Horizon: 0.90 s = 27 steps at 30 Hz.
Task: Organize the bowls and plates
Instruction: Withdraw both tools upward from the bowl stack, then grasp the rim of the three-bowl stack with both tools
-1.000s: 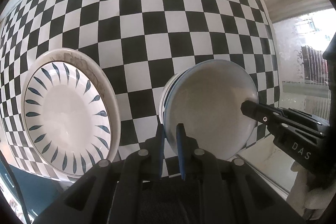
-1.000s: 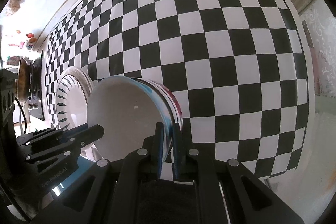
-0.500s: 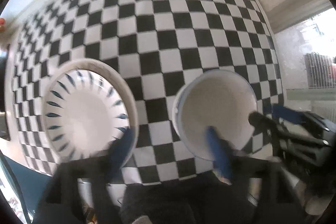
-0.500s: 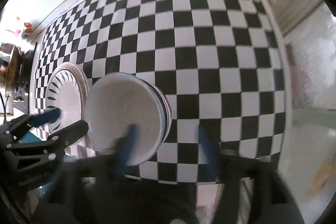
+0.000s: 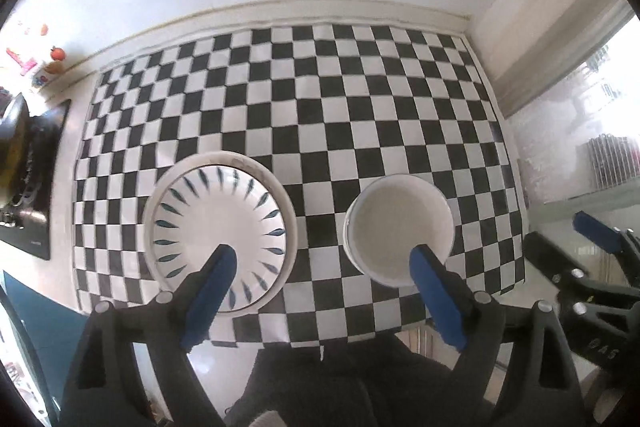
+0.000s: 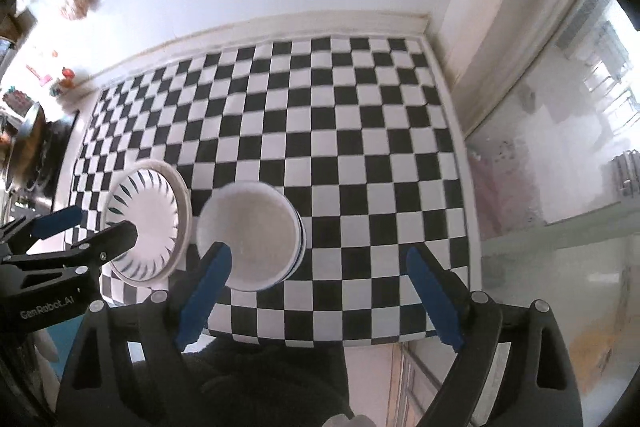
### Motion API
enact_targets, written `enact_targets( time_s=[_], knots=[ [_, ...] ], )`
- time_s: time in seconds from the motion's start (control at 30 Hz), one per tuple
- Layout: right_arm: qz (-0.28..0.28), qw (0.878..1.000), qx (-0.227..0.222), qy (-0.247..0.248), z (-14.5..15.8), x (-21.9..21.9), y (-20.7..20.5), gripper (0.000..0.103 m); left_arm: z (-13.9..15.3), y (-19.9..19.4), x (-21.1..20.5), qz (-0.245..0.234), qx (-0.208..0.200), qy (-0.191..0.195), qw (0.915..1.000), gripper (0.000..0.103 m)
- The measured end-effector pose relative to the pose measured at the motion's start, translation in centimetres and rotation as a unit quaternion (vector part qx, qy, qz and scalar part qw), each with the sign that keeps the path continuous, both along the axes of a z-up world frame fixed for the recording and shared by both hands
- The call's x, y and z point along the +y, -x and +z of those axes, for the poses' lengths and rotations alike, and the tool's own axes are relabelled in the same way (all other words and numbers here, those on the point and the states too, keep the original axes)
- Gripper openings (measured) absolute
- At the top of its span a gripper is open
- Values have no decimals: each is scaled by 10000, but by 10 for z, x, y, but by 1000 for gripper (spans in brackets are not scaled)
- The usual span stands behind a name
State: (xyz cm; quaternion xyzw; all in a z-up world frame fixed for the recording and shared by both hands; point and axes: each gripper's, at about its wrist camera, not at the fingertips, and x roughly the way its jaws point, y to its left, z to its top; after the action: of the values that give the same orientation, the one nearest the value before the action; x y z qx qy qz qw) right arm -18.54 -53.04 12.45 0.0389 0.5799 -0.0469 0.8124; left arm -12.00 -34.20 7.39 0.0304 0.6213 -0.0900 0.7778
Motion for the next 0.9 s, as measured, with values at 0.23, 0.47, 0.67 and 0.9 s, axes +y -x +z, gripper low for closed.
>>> enact_targets(
  time_s=[0.23, 0.47, 0.67, 0.9],
  knots=[
    [-8, 9993, -338, 152, 44, 6, 26, 92, 36, 21, 5, 161, -303, -10, 9994, 89],
    [-84, 9994, -323, 52, 49, 6, 37, 92, 48, 30, 2, 40, -417, -45, 9991, 89],
    [-154, 9991, -271, -278, 35, -3, 32, 93, 38, 28, -5, -24, -278, 14, 9996, 89],
    [-447, 9881, 295, -1441, -43, -38, -5, 93, -17, -23, -3, 137, 263, 394, 9988, 88]
  ],
)
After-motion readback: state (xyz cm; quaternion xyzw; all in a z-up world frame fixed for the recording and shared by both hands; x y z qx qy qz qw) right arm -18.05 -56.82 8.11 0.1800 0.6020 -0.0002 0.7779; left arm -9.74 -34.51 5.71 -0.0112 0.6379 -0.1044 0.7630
